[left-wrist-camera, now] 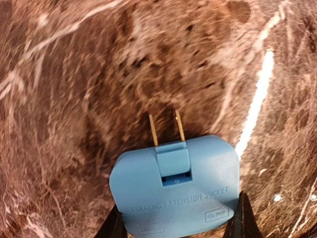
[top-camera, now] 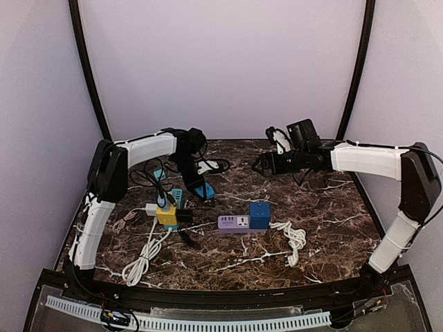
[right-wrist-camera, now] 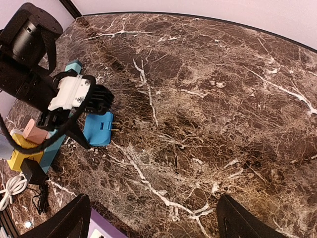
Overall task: Insert the plug
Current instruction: Move the plug to the center of the board, then pick up the plug from the center of the board.
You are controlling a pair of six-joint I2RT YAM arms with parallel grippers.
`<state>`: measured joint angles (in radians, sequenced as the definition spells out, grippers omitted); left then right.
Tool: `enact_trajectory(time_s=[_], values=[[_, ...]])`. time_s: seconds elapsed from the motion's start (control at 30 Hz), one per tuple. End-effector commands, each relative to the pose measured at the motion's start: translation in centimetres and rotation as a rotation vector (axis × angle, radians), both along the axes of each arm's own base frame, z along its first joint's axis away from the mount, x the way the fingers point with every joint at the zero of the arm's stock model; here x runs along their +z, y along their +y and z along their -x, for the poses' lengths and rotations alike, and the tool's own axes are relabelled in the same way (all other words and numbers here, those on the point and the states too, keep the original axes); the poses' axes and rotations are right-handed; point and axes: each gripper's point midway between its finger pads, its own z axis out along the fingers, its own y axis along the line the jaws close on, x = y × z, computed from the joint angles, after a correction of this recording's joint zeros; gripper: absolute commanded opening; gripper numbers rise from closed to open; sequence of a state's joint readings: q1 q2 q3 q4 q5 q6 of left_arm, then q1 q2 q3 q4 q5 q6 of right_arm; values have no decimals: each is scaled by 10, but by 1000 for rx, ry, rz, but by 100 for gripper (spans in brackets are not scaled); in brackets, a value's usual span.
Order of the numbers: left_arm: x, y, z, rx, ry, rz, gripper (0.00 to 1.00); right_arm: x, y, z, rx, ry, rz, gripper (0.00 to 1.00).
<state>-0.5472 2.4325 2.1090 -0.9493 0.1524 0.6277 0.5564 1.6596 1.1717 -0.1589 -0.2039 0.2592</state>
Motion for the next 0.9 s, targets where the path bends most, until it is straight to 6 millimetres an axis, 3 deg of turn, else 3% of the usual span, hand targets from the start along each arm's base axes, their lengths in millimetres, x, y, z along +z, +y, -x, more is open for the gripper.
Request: enact_trajectory(time_s=[0.0,0.03,0.17,0.33,0.43,0.57,0.67,0.8,0.87], values=[[-28,-4,31,-87,88,-46,10,10,1,1,-2,-23,-10,88],[-26,-7,32,-95,83,-44,4,11,1,1,-2,-24,-13,88],[-3,-14,21,-113,27,-27,1,17,1,2,-9,-29,-25,88],[61,-22,-2,-171,-149,-8,1,34,-9,0,-45,-57,-45,89],[95,-23,-3,-276,-257,-50,1,46,-19,-1,-70,-87,-49,90],[138,-19,4,-419,-395,-155,1,64,-32,1,-90,-125,-53,91],[182,-25,14,-528,-526,-201,1,83,-43,9,-102,-173,-39,91],[237,-43,35,-651,-706,-248,1,109,-54,30,-67,-241,-32,92],[262,-55,50,-702,-787,-254,1,120,-46,49,36,-252,-50,91]])
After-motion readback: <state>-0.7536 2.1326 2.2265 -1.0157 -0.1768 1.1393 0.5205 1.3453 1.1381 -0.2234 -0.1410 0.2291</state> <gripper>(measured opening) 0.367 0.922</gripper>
